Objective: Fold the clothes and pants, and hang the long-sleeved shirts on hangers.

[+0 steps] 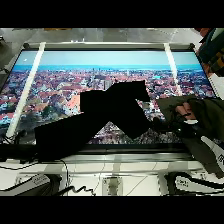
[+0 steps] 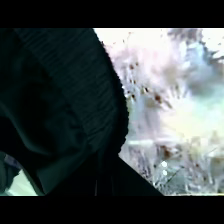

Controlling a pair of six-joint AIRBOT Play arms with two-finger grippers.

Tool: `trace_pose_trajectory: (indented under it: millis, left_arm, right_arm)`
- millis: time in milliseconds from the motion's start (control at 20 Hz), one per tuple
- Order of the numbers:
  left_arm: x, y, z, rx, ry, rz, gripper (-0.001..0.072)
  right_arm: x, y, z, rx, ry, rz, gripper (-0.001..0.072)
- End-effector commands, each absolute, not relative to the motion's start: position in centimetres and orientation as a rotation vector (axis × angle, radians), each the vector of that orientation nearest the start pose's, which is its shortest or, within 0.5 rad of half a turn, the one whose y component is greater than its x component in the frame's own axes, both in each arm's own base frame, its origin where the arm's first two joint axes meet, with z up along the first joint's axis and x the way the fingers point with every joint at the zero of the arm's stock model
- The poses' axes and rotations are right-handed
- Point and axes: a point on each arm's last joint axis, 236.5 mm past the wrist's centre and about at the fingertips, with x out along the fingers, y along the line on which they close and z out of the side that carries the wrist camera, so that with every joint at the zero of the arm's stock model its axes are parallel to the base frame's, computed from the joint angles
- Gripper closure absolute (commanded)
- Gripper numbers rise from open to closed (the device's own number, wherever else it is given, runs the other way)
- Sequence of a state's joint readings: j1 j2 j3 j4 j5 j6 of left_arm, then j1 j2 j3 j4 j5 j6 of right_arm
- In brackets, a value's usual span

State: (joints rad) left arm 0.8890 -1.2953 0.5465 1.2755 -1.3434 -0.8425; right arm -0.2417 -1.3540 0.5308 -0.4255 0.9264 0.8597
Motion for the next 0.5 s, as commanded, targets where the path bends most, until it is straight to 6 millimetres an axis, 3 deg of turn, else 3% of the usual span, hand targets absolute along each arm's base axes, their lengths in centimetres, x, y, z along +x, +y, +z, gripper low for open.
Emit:
trace_pose_trajectory:
  millis: [0,100,200,350,450]
  left_arm:
    - [16.3,5.8,-13.3,-0.591,1.632,-0.218,0.0695]
    - [21.1,6.0,-11.3,-0.589,1.505,-0.234,0.0696]
    - [28.2,7.7,-7.1,-0.583,1.293,-0.214,0.0696]
    - [39.3,13.0,3.4,-0.513,0.928,-0.067,0.0697]
    - [44.9,17.0,12.4,-0.437,0.663,0.071,0.0699]
  right_arm:
    - [31.9,11.0,-8.4,0.823,1.202,0.484,0.0691]
    - [34.1,10.8,-6.0,0.794,1.146,0.526,0.0692]
    - [37.7,10.2,-2.6,0.765,1.047,0.542,0.0692]
    - [43.8,9.7,4.6,0.658,0.853,0.561,0.0693]
    - [48.3,8.9,11.0,0.58,0.683,0.513,0.0693]
